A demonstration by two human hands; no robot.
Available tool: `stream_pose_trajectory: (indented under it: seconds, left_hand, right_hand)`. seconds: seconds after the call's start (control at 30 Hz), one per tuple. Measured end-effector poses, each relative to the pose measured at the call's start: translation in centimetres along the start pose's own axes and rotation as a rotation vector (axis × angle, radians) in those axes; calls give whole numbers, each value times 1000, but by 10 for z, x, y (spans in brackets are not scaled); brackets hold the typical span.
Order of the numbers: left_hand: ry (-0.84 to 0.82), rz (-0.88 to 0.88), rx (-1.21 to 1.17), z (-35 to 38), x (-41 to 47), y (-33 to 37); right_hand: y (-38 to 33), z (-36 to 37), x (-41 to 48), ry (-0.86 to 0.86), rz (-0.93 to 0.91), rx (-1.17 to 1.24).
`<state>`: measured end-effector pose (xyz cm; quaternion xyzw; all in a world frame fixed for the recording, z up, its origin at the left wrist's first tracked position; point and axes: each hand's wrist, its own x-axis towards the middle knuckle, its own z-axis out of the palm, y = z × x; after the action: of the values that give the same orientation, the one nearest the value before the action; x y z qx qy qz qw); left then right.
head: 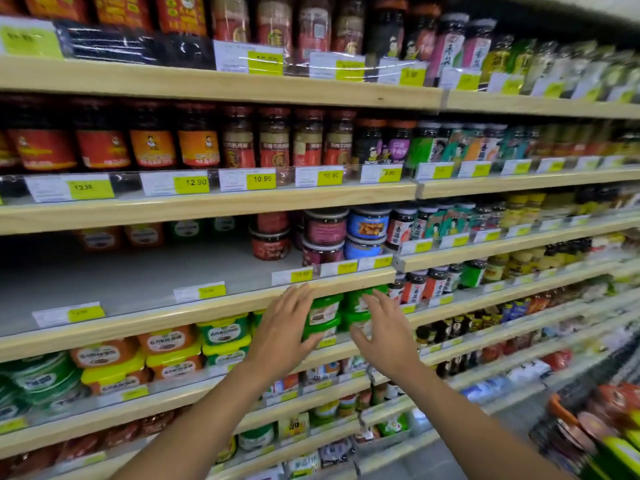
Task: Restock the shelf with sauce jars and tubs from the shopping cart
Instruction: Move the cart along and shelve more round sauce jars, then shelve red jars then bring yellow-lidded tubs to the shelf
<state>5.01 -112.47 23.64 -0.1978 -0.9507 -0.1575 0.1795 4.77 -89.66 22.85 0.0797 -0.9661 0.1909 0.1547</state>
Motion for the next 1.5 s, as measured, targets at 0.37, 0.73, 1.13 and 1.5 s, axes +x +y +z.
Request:
stream_pose_trajectory:
  seconds: [0.37,0.73,1.13,1.5]
  left_hand:
    - [-321,135,-180,122,-35,228]
    - [-478,310,-468,193,-57,406]
    - [-618,242,-678,268,6,499]
    - [-728,143,-673,381,129,547]
  right_hand:
    - [184,-103,-193,-73,359,16]
    - [313,-176,-370,62,615,-1]
    - [432,-213,-417,118,876,14]
    - [577,-222,-342,12,990,3]
